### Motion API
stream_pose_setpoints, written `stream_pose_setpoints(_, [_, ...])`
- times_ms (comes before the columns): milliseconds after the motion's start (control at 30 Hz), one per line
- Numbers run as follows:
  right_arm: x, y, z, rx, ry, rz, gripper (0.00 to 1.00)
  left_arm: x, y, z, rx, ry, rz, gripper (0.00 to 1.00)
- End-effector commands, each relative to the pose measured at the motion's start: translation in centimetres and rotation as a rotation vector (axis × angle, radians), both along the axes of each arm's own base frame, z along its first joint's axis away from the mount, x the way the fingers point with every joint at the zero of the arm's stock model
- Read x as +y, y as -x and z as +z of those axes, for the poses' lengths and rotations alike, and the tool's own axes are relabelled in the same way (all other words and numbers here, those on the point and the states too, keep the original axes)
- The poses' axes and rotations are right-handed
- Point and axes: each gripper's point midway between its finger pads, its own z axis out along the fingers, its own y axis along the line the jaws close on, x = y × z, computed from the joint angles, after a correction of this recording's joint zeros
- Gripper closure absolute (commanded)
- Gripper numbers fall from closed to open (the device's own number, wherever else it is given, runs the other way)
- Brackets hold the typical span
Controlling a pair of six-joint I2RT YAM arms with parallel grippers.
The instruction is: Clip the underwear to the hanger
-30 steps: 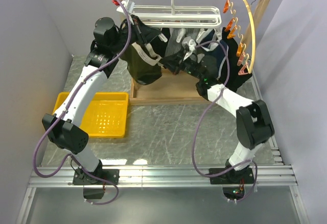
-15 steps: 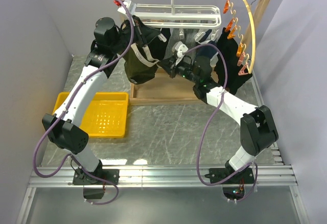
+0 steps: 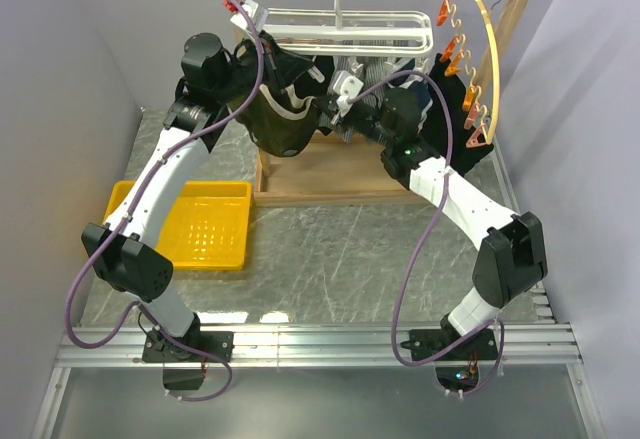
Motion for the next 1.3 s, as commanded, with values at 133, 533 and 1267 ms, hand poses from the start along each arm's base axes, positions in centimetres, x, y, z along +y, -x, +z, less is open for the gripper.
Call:
stream_pose_setpoints(133, [-1.8, -0.2, 5.8, -0.191, 0.033, -0.062, 1.00, 0.5, 0.9, -3.7, 0.132, -0.087, -0.042, 1.00])
stream_pose_setpoints(533, [-3.1, -1.1, 7.6, -0.268, 0.068, -0.084, 1.00, 0.5, 0.7, -4.0, 0.124, -0.108, -0.043, 1.00])
stream_pose_setpoints(1267, [-3.6, -0.5, 9.4, -0.326, 0.060, -0.038, 1.00, 0.3, 0.6, -4.4, 0.117, -0.122, -0.058, 1.00])
